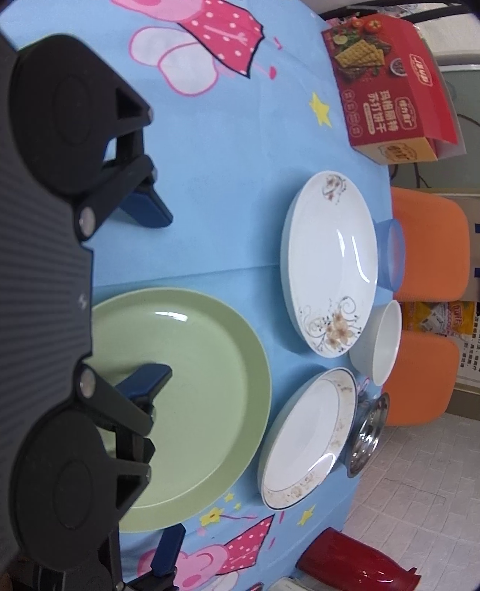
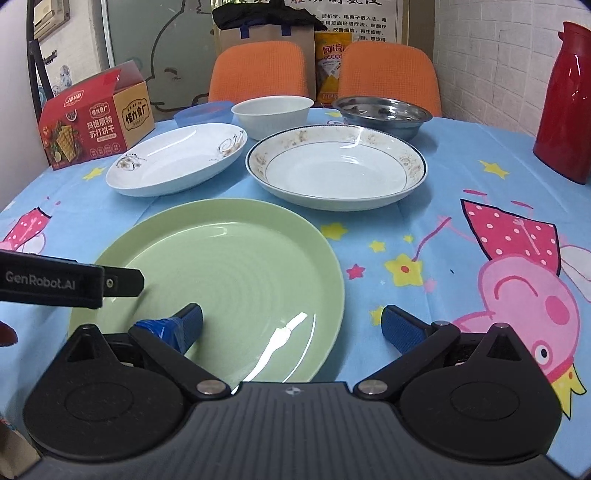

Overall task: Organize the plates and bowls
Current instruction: 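Move the left tool toward the light-green plastic plate's rim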

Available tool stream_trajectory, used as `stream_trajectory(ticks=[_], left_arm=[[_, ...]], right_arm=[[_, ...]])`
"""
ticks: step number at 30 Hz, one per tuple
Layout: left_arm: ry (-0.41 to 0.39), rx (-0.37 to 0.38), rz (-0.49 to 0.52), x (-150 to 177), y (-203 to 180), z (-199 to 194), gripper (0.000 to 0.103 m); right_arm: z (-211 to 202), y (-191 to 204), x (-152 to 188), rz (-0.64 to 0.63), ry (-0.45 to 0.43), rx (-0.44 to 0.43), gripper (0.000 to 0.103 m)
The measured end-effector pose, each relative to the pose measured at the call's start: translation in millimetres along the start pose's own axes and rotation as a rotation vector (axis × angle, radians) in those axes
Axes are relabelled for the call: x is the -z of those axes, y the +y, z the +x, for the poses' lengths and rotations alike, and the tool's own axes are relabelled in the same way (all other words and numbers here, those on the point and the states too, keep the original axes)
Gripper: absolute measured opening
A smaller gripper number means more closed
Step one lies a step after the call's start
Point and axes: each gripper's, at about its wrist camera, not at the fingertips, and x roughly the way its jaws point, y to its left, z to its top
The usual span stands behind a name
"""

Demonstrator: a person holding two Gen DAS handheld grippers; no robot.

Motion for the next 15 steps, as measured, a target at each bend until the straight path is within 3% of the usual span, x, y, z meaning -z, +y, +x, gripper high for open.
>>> stream_trajectory(ticks=[3, 9, 12, 14, 15], left_arm=[[0.01, 0.008, 0.018, -2, -2, 2, 0.079], [0.032, 0.04, 0.042, -4, -5, 3, 0.075], [0.046, 0.054, 0.051, -5, -5, 2, 0.073], [0.047, 0.07, 0.069, -5, -6, 1, 0.068], [0.044, 0.084, 0.083, -4, -8, -1, 0.06]], right_arm=[[-2, -1, 5, -0.021, -0.032, -0.014, 0.091], [7, 5, -14, -0.04, 0.068, -0.049, 0.091], [7, 12, -12, -0.073, 0.053, -0.07, 0.088], [6, 10, -8, -0.074, 0.039, -0.084, 0.089], [5, 10, -7, -0.076, 0.031, -0.087, 0.089]])
